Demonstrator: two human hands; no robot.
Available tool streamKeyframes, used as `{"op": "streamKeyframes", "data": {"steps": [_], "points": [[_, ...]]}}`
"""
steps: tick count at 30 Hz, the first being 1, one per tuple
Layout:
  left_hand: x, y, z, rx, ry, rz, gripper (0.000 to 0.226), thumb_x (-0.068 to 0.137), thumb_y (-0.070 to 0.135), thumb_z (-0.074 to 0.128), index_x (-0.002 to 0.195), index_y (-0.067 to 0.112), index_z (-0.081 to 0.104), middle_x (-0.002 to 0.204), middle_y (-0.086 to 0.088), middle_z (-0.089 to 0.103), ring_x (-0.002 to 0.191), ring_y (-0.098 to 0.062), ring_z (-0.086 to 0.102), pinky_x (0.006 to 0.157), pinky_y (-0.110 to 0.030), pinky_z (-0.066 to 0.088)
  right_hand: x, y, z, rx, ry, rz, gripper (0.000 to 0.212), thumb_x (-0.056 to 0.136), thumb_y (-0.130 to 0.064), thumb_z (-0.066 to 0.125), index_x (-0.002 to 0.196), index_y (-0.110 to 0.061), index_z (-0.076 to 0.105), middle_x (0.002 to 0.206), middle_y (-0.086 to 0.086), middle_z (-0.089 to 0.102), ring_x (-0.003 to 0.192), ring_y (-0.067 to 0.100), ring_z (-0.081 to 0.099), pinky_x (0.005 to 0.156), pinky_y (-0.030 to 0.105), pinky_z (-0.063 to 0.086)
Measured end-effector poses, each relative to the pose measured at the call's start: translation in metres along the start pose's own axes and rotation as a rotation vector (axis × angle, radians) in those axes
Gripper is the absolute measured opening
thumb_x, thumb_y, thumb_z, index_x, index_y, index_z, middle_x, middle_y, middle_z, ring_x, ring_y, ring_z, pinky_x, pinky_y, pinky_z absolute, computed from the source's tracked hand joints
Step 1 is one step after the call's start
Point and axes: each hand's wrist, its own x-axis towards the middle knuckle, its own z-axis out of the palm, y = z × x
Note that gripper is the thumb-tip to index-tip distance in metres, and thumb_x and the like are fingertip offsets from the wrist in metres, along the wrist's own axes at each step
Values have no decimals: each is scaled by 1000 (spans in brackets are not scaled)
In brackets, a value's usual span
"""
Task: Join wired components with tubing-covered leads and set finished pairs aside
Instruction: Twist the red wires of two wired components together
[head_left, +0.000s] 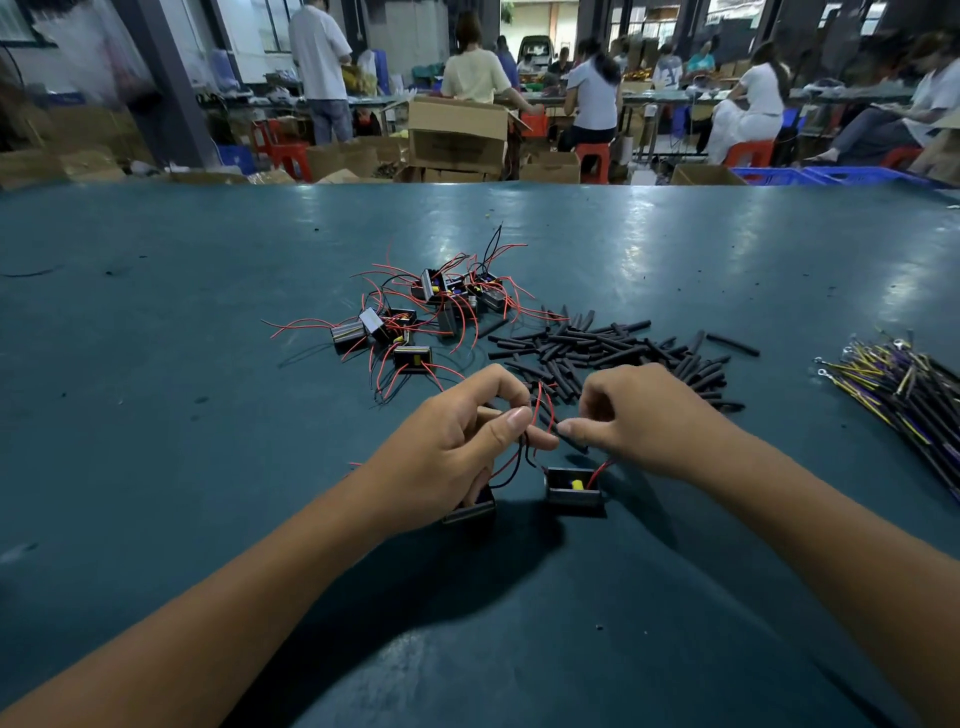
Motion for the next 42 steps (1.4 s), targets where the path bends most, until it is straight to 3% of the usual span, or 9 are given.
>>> {"op": "streamKeyframes", "data": {"steps": [5,8,13,18,25,30,32,36,42], "points": [[-1,-2,0,-32,-28,50,10,103,38,45,94,33,46,99,0,77,41,-12,26,40,-26,25,13,-13,6,-162,-146,37,33,90,-40,66,86,-8,69,83,11,71,79,30,66,64,34,51],[0,-4,3,-62,-37,50,8,105,29,45,97,26,45,95,-3,77,42,-9,24,40,-24,24,5,-7,4,-130,-34,-6,22,93,-30,57,83,-11,62,77,8,66,76,30,62,66,37,49],[-2,-6,8,-90,-23,50,9,104,27,50,96,21,48,92,-5,77,47,-13,25,43,-23,25,-28,3,-12,537,355,-161,12,90,-31,66,81,-27,60,61,-14,57,52,3,48,51,11,35],[-2,-4,10,-84,-16,41,13,103,25,51,95,16,48,90,-6,77,47,-12,27,45,-22,27,-44,-8,-15,1131,220,-199,36,93,-16,57,127,-26,61,66,-10,51,55,6,43,52,15,38],[-2,-3,11,-129,-8,6,16,103,25,50,94,12,48,85,-6,77,38,-13,30,39,-21,28,-57,-16,-20,1048,173,-232,14,89,-23,69,103,-20,71,86,4,77,79,19,73,57,22,53],[-2,-3,13,-111,8,15,13,102,24,49,92,16,51,81,-7,76,32,-13,36,36,-18,31,-60,-12,-19,556,377,-268,12,86,-41,71,84,-30,69,59,1,61,47,12,47,47,27,40],[-2,-3,13,-97,9,19,12,103,20,48,93,16,52,81,-6,76,31,-14,40,36,-17,33,-59,-13,-19,616,369,-281,16,92,-42,67,85,-29,65,57,5,58,46,15,44,45,27,37],[-3,-1,13,-90,17,3,13,104,14,48,93,14,54,81,-7,76,34,-16,47,39,-16,36,-59,-18,-21,1166,200,-266,7,94,-22,54,87,-20,55,55,5,54,48,9,43,47,13,36],[-3,1,12,-80,24,-4,14,104,12,48,93,8,57,81,-9,76,36,-15,52,40,-17,38,-66,-25,-13,768,448,-404,11,92,-31,56,89,-27,66,71,-6,62,57,14,56,53,24,43]]}}
